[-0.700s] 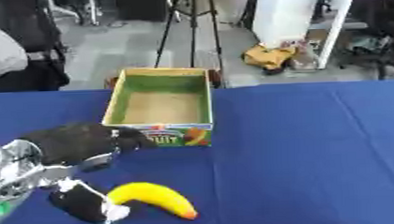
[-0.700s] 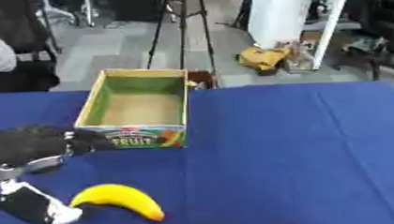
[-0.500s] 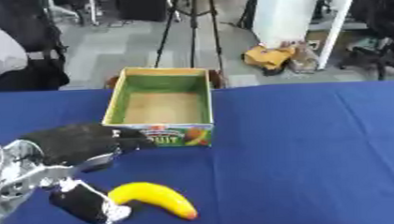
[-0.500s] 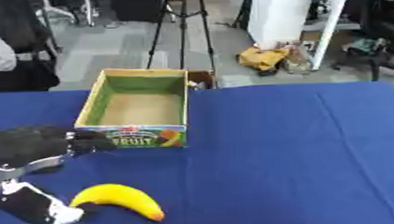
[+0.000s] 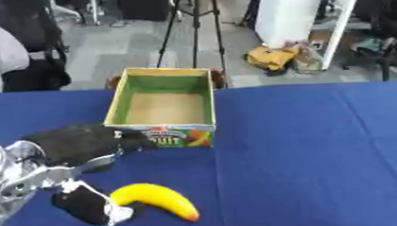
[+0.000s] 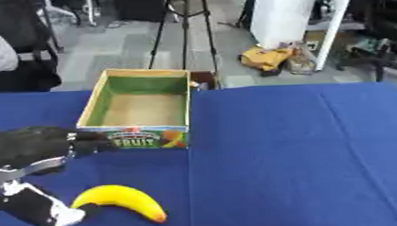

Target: Pick up objects on the table and place them in the box.

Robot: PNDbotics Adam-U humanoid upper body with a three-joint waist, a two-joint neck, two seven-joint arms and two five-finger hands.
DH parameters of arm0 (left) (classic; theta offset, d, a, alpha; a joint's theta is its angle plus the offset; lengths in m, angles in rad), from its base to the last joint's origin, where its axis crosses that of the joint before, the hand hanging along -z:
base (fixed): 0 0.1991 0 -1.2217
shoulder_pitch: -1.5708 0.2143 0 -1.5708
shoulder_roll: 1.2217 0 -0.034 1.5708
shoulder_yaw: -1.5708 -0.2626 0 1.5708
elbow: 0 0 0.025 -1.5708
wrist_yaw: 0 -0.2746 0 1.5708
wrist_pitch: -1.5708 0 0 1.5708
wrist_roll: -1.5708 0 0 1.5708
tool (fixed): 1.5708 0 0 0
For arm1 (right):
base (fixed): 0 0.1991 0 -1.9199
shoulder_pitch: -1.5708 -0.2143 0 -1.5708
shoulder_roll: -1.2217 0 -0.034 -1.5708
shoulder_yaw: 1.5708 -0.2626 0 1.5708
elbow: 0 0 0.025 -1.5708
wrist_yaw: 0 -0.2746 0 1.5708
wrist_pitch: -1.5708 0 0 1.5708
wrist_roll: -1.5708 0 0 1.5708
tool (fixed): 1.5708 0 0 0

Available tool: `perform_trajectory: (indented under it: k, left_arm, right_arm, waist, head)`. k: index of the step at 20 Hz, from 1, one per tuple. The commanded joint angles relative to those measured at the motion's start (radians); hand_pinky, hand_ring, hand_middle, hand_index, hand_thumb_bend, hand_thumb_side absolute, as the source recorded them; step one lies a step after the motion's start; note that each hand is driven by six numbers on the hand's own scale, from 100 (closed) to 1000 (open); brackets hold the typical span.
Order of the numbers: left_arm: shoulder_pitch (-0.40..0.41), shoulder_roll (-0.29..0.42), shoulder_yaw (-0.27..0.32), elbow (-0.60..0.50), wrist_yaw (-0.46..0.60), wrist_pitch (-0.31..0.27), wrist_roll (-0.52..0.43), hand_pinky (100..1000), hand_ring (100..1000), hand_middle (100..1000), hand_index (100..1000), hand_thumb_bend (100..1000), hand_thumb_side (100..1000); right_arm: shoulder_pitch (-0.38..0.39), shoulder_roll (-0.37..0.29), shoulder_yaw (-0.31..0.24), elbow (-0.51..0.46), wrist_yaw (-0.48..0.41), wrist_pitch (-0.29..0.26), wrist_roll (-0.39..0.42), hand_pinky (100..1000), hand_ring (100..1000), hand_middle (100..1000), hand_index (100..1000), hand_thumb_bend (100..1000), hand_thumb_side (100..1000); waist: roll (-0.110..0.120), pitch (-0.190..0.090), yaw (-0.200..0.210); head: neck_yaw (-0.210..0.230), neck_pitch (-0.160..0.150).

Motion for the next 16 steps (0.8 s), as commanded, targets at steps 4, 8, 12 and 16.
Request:
perform_trajectory:
  k: [4, 8, 12, 16]
  left_arm:
    - [-0.013, 0.022, 0.010, -0.004, -0.001, 0.003, 0.001, 660, 882, 913, 996, 388, 562]
    - [-0.012, 0.022, 0.010, -0.003, -0.001, 0.003, 0.000, 659, 881, 912, 996, 392, 563]
    - [-0.011, 0.022, 0.008, -0.002, 0.001, 0.004, -0.003, 660, 881, 912, 996, 393, 564]
    - [-0.011, 0.022, 0.007, 0.000, 0.004, 0.003, -0.007, 661, 881, 911, 995, 393, 566]
  right_arm:
    - [-0.002, -0.021, -0.009, -0.014, 0.009, -0.089, -0.093, 746, 850, 621, 818, 100, 956]
    - [-0.002, -0.020, -0.009, -0.014, 0.009, -0.088, -0.094, 746, 850, 621, 818, 100, 956]
    - [-0.002, -0.020, -0.009, -0.014, 0.010, -0.089, -0.096, 746, 850, 621, 818, 100, 955]
    - [-0.002, -0.020, -0.009, -0.014, 0.010, -0.088, -0.097, 746, 849, 621, 818, 100, 955]
  waist:
    - [0.000, -0.016, 0.001]
    - [0.000, -0.015, 0.000]
    - [0.000, -0.015, 0.000]
    - [0.001, -0.015, 0.000]
  head:
    - [-0.001, 0.007]
    - [-0.001, 0.007]
    - [0.000, 0.007]
    - [0.001, 0.011]
